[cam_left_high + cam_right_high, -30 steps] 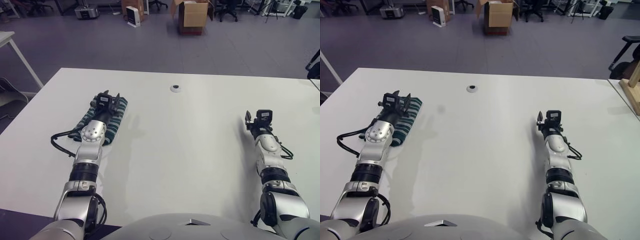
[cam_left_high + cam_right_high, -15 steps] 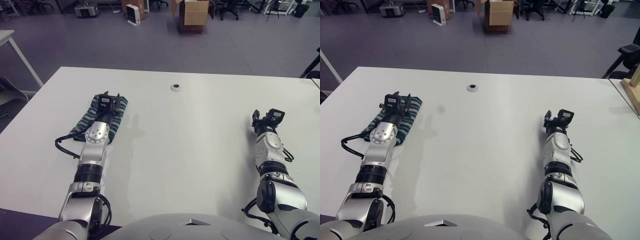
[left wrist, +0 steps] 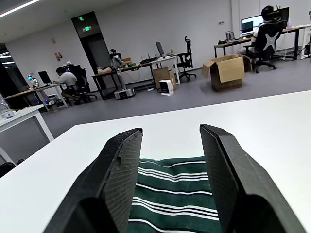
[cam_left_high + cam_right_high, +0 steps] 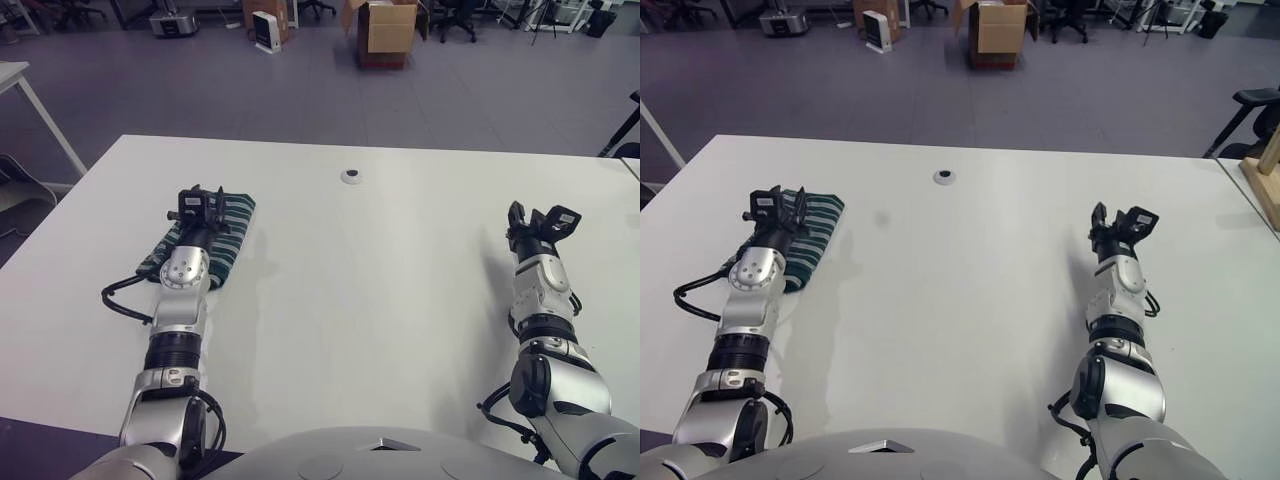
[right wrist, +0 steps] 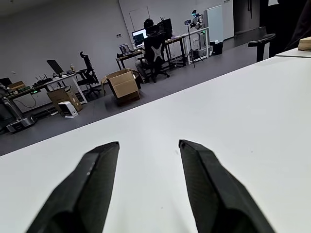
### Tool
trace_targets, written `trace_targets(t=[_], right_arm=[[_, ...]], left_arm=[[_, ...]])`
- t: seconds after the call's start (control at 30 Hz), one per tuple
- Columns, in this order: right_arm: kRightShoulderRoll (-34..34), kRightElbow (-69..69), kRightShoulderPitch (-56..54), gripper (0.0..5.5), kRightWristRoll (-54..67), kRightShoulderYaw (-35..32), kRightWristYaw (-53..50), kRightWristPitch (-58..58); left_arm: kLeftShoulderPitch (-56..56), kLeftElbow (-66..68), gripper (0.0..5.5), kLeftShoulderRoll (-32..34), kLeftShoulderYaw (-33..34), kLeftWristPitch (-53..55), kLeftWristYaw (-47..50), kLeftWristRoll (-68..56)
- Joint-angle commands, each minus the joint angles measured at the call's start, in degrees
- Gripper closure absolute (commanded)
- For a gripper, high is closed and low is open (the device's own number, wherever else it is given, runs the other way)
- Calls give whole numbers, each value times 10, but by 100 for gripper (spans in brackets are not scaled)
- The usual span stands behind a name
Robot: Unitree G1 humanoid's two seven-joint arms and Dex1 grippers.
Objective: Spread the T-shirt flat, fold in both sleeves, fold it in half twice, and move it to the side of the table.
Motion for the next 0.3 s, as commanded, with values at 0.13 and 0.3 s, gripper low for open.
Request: trace_targets(t=[0.13,0.3], right_arm=[[14,-24,5,319,19,0,25,29],[26,-40,-6,319,71,-24,50,72]], left_arm=[[4,-10,333,0,7,13,7,0],[-1,-7,333,-2,3,12,8,4]])
